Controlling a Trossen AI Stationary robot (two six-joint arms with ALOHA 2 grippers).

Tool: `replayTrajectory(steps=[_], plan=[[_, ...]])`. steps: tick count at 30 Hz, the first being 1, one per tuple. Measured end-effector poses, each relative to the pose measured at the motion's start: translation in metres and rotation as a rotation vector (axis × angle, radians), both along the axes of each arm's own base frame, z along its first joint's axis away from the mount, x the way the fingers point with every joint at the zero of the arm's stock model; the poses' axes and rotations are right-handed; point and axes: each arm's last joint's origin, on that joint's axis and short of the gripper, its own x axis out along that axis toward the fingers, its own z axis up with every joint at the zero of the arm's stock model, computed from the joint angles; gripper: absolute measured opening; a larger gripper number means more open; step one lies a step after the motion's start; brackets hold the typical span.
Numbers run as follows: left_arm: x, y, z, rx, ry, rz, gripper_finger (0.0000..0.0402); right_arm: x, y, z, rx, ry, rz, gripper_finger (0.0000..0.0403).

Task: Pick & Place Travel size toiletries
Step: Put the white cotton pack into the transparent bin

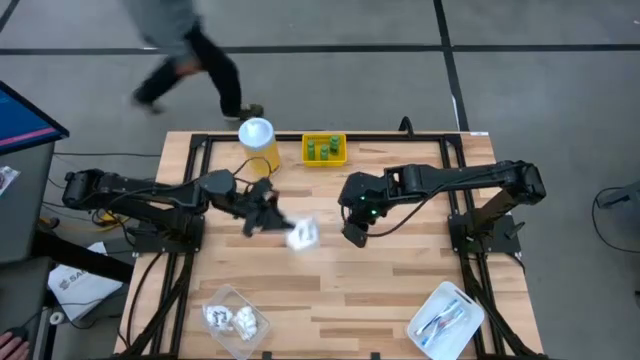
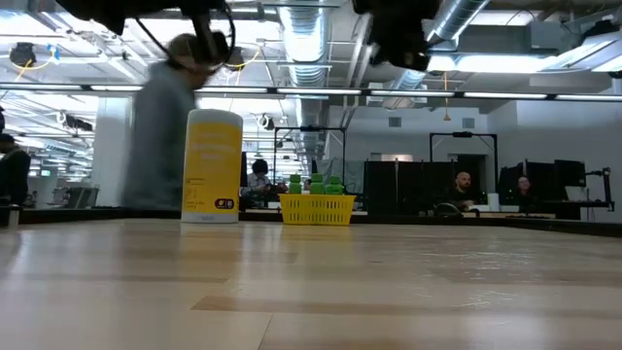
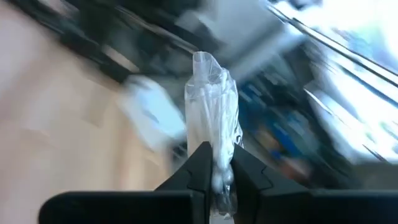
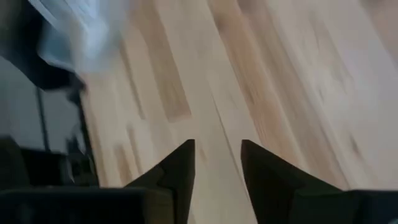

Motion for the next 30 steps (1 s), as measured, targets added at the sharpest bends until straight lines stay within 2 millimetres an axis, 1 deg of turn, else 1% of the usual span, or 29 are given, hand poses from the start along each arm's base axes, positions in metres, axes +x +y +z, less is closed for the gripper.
replayTrajectory(steps=[3,6,9,12,14,17,23,30], plan=[[-0.005,-0.02,0.002,-0.04,0.016,-0.214,0.0024,-0.009,0.005,-0.006,-0.001,0.11,0.01,0.0133],[-0.013,-0.046,0.003,-0.065,0.034,-0.411,0.0024,-0.014,0.011,-0.009,-0.022,0.164,0.021,0.0138],[-0.024,-0.071,0.002,-0.066,0.07,-0.547,0.0024,-0.014,0.015,-0.009,-0.049,0.158,0.023,0.0137],[-0.035,-0.092,-0.002,-0.06,0.128,-0.625,0.0024,-0.014,0.018,-0.008,-0.069,0.153,0.022,0.0131],[-0.041,-0.104,-0.006,-0.051,0.174,-0.637,0.0024,-0.014,0.018,-0.008,-0.069,0.15,0.022,0.0127],[-0.048,-0.113,-0.017,-0.008,0.29,-0.603,0.0024,-0.013,0.018,-0.008,-0.069,0.138,0.018,0.0121],[-0.064,-0.121,-0.039,0.107,0.505,-0.535,0.0023,-0.012,0.018,-0.008,-0.069,0.135,0.018,0.0117],[-0.076,-0.131,-0.049,0.19,0.595,-0.576,0.0028,-0.012,0.017,-0.008,-0.069,0.135,0.016,0.0118]])
